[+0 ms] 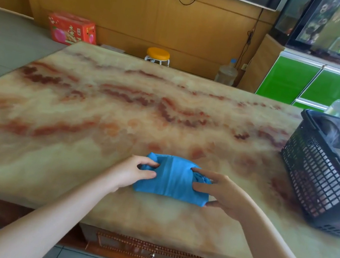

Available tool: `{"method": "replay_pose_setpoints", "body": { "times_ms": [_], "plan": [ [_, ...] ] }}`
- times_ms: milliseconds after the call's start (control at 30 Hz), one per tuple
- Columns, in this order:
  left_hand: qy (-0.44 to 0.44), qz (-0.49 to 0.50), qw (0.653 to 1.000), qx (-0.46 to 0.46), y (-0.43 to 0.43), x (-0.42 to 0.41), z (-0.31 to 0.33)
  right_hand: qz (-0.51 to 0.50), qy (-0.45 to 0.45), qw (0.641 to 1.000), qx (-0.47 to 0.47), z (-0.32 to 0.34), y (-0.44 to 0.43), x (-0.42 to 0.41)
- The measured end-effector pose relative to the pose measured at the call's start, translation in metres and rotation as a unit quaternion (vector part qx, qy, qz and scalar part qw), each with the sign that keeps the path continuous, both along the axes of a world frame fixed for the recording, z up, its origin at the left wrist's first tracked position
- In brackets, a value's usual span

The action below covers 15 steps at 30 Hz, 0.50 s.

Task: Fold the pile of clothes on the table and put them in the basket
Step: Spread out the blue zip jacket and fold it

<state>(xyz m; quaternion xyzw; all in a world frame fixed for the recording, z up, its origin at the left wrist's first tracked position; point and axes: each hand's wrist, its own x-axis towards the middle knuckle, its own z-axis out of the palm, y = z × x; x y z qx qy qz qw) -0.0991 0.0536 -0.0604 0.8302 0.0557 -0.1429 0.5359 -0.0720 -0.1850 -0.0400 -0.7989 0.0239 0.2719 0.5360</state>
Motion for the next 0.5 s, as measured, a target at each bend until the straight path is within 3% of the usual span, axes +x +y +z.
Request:
{"method": "replay_pose_setpoints", "body": {
  "times_ms": [267, 500],
  "plan": [
    [-0.036, 0.076, 0.995, -0.048, -0.017, -0.012, 0.006, -0.018, 0.009, 0.999, 0.034, -0.002, 0.001, -0.004],
    [-0.103, 0.097, 0.989, -0.046, -0.043, -0.012, 0.044, -0.040, -0.121, 0.992, 0.006, 0.033, -0.020, -0.006]
  ]
}}
